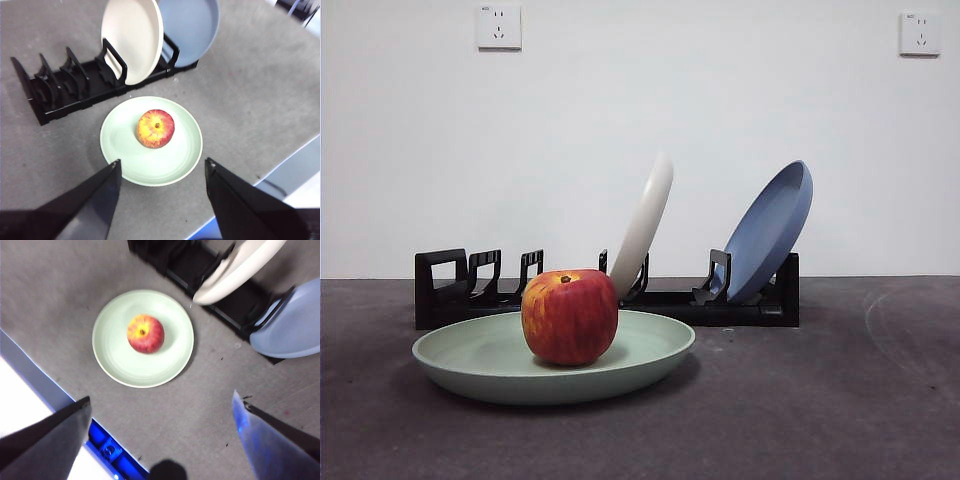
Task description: Take the green plate from the plate rack,put the plate on the table,take the apple from the table,put the apple in the plate
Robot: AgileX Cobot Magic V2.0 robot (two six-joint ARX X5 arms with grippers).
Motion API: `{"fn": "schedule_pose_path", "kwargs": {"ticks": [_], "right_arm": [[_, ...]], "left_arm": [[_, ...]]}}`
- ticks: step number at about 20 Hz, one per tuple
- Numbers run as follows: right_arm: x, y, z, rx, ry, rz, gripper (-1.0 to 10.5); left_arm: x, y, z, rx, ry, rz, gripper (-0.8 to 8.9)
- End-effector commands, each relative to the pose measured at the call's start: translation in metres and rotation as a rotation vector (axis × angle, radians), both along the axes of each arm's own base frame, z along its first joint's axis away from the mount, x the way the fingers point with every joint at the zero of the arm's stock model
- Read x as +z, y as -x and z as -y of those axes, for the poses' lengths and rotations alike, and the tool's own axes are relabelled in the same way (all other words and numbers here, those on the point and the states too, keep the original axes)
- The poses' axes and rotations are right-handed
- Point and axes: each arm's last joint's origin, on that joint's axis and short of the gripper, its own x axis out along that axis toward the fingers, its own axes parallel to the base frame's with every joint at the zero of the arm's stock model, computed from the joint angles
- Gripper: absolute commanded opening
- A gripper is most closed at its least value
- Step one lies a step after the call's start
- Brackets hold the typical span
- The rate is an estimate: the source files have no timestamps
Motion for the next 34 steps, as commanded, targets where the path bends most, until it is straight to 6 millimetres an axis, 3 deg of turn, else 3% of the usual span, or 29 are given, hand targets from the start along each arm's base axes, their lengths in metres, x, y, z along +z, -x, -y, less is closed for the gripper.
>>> {"fn": "schedule_pose_path", "kwargs": {"ticks": [1,5,11,12,13,14,15,34], "right_arm": [[0.004,0.016,0.019,-0.022,-0.028,0.001,4.7],[0.002,0.040,0.046,-0.058,-0.079,0.012,4.7],[-0.036,0.060,0.073,-0.163,-0.023,-0.002,4.5],[-0.043,0.061,0.075,-0.170,-0.012,-0.012,3.5],[-0.046,0.062,0.075,-0.170,-0.003,-0.018,2.1],[-0.050,0.062,0.076,-0.170,0.006,-0.024,0.2],[-0.053,0.062,0.076,-0.171,0.012,-0.029,0.0],[-0.054,0.061,0.075,-0.229,-0.010,-0.050,0.0]], "left_arm": [[-0.001,-0.010,0.012,-0.016,-0.024,0.004,2.79],[0.000,-0.022,0.029,-0.067,0.000,0.017,2.79],[0.011,-0.027,0.045,-0.272,0.170,0.043,2.78],[0.011,-0.027,0.045,-0.284,0.171,0.044,2.44],[0.011,-0.027,0.045,-0.289,0.164,0.045,1.42],[0.010,-0.027,0.045,-0.296,0.153,0.051,-0.26],[0.010,-0.027,0.045,-0.302,0.147,0.051,-0.08],[0.001,-0.034,0.053,-0.283,0.098,-0.020,-0.04]]}}
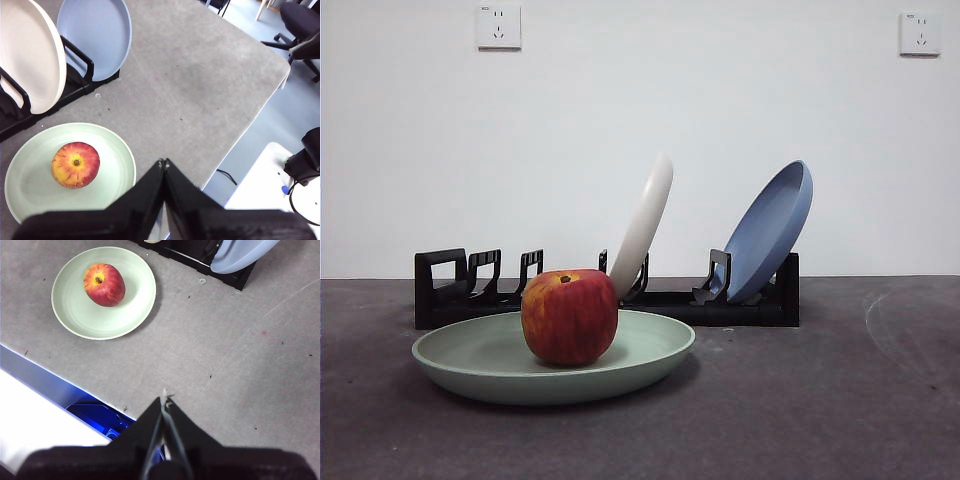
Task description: Take the green plate from the plate rack,put the plate on the table,take the apple from the table,put the apple in the plate
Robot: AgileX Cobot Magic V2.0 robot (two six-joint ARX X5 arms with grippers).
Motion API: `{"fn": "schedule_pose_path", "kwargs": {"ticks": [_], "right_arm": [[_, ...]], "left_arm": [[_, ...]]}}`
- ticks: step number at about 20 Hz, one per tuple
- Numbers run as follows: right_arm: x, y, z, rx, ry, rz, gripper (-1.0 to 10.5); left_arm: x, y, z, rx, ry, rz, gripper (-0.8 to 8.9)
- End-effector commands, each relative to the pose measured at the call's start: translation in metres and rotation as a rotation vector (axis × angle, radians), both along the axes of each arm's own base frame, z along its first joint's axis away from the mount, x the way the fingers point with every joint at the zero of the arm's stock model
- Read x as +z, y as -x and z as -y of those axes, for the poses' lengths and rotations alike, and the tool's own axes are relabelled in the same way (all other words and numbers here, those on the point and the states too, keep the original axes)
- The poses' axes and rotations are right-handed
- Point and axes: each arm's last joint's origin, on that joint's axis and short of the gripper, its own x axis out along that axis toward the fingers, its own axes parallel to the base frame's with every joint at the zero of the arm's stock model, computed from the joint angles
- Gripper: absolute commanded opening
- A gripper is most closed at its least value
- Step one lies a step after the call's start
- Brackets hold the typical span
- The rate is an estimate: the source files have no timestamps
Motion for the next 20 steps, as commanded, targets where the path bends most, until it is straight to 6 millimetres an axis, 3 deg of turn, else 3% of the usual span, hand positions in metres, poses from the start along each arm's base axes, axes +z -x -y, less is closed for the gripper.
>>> {"fn": "schedule_pose_path", "kwargs": {"ticks": [1,7,10,13,16,20], "right_arm": [[-0.003,0.001,0.001,-0.011,0.016,-0.023,0.0],[-0.003,0.001,0.001,-0.010,0.016,-0.023,0.0],[-0.003,0.001,0.001,-0.011,0.017,-0.024,0.0],[-0.003,0.001,0.001,-0.011,0.017,-0.024,0.0],[-0.003,0.001,0.001,-0.010,0.017,-0.023,0.0],[-0.003,0.001,0.001,-0.011,0.017,-0.024,0.0]], "left_arm": [[-0.001,-0.001,0.000,0.011,-0.003,-0.002,-0.04],[0.017,-0.001,-0.054,0.188,0.124,0.153,-0.04],[0.005,0.004,-0.081,0.271,0.241,0.312,-0.04],[-0.034,0.010,-0.093,0.322,0.271,0.477,-0.04],[-0.086,0.013,-0.099,0.368,0.293,0.670,-0.04],[-0.145,0.010,-0.105,0.523,0.275,0.740,-0.04]]}}
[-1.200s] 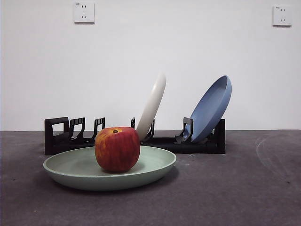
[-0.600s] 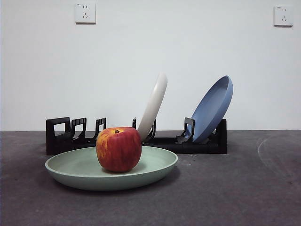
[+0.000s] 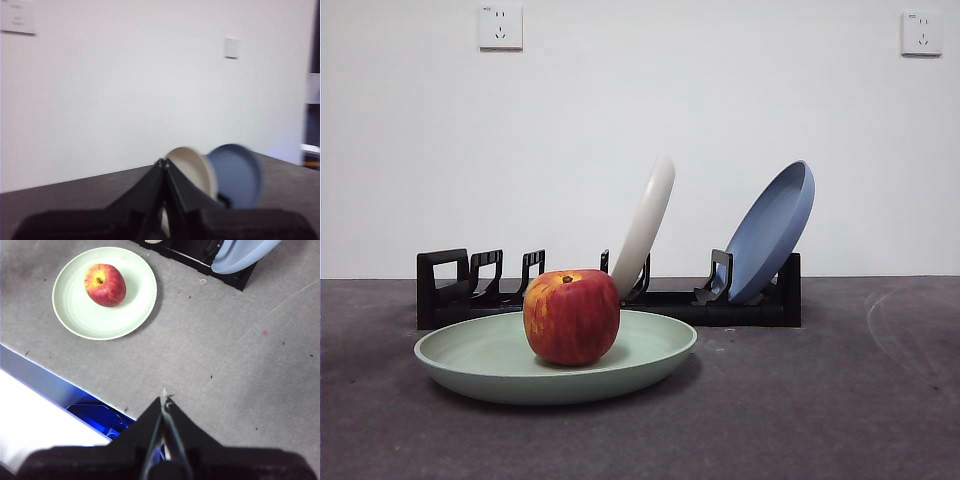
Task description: Take the green plate from the plate rack,put the plate on the table,take the apple from the table,put the apple in the plate
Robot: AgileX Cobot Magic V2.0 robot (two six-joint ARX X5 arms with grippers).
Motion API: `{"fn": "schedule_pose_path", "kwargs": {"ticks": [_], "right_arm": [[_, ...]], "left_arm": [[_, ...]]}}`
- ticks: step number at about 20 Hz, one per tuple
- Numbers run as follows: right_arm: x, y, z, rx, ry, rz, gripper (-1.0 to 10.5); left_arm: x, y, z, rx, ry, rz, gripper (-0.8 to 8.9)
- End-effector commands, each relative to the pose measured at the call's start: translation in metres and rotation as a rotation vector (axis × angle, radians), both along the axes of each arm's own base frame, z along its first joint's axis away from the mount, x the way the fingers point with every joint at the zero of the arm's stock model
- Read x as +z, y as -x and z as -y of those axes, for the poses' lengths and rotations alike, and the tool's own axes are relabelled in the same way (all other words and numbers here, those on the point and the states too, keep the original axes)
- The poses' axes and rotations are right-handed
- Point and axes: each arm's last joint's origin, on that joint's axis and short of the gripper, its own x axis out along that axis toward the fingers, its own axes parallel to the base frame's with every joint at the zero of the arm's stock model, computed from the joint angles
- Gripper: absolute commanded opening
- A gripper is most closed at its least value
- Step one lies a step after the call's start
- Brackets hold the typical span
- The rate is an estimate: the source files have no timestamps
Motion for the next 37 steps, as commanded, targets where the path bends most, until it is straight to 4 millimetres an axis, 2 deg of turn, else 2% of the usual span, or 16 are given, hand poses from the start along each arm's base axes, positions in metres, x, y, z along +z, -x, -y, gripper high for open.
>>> {"fn": "schedule_pose_path", "kwargs": {"ticks": [1,3,9,15,37], "right_arm": [[-0.003,0.001,0.001,-0.008,0.018,-0.022,0.0],[-0.003,0.001,0.001,-0.008,0.018,-0.022,0.0],[-0.003,0.001,0.001,-0.008,0.018,-0.022,0.0],[-0.003,0.001,0.001,-0.008,0.018,-0.022,0.0],[-0.003,0.001,0.001,-0.008,0.018,-0.022,0.0]], "left_arm": [[-0.028,-0.003,-0.004,0.128,0.016,-0.031,-0.04],[-0.043,-0.005,-0.006,0.201,0.031,-0.054,-0.04],[-0.069,-0.011,-0.009,0.344,0.041,-0.136,-0.04],[-0.096,-0.011,-0.012,0.447,-0.022,-0.412,-0.04],[-0.098,-0.012,-0.012,0.436,-0.046,-0.433,-0.04]]}}
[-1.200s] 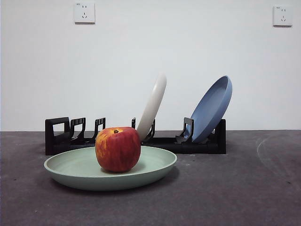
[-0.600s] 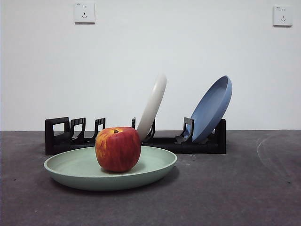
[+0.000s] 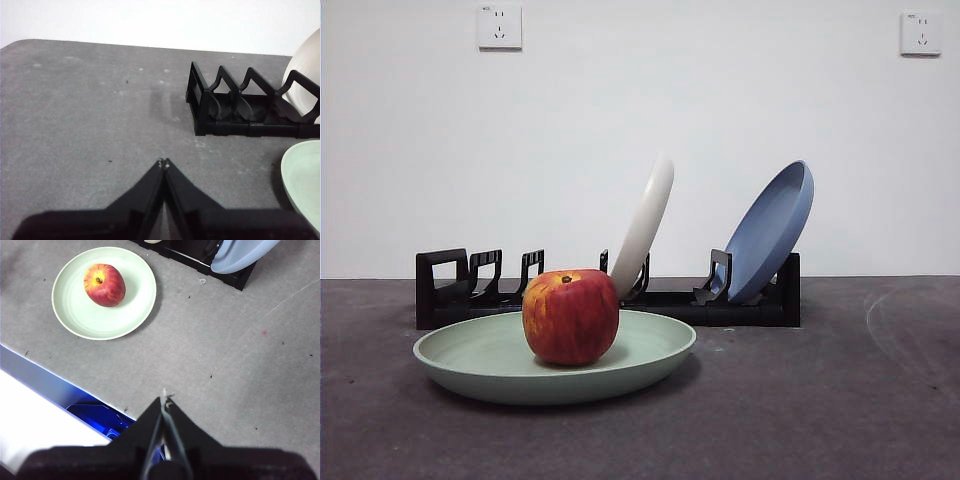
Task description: Take the green plate from the plate rack,put the plate on the table,take the apple from the table,put the apple in the plate
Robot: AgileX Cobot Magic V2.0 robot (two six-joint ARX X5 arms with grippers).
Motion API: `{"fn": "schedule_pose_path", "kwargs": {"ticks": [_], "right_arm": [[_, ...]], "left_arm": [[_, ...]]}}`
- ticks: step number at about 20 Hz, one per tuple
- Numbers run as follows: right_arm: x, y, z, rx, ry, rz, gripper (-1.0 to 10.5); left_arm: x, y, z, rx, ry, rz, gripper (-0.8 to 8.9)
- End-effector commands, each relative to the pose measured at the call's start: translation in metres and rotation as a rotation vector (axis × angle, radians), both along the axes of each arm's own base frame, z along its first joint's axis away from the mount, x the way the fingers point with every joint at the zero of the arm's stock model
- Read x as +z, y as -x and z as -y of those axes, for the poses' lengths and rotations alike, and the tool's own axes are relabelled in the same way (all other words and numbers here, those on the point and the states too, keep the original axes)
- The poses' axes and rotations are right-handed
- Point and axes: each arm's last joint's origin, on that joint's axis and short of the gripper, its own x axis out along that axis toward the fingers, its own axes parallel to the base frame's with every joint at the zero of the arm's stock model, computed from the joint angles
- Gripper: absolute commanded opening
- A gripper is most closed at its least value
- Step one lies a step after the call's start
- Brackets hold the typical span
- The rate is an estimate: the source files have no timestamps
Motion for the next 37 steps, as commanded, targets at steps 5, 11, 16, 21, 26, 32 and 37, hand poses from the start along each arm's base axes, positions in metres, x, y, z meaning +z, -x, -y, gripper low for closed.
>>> {"fn": "schedule_pose_path", "kwargs": {"ticks": [5,11,16,21,26,32,37], "right_arm": [[-0.003,0.001,0.001,-0.008,0.018,-0.022,0.0],[-0.003,-0.001,0.002,-0.026,0.078,0.036,0.0],[-0.001,-0.003,0.005,-0.079,0.125,0.115,0.0],[0.018,-0.022,0.020,-0.351,0.006,0.335,0.0],[0.003,-0.047,0.058,-0.499,-0.098,0.399,0.0],[-0.082,-0.054,0.086,-0.534,-0.107,0.595,0.0],[-0.141,-0.046,0.089,-0.545,-0.123,0.694,0.0]], "left_arm": [[-0.004,-0.002,0.000,-0.002,-0.014,-0.031,-0.04],[-0.006,-0.003,0.000,-0.002,-0.015,-0.047,-0.04],[-0.006,-0.003,0.000,-0.002,-0.015,-0.047,-0.04],[-0.006,-0.003,0.000,-0.002,-0.015,-0.047,-0.03],[-0.006,-0.003,0.000,-0.002,-0.015,-0.047,-0.04],[-0.006,-0.003,0.000,-0.003,-0.015,-0.047,-0.04],[-0.006,-0.003,0.000,-0.002,-0.015,-0.047,-0.04]]}}
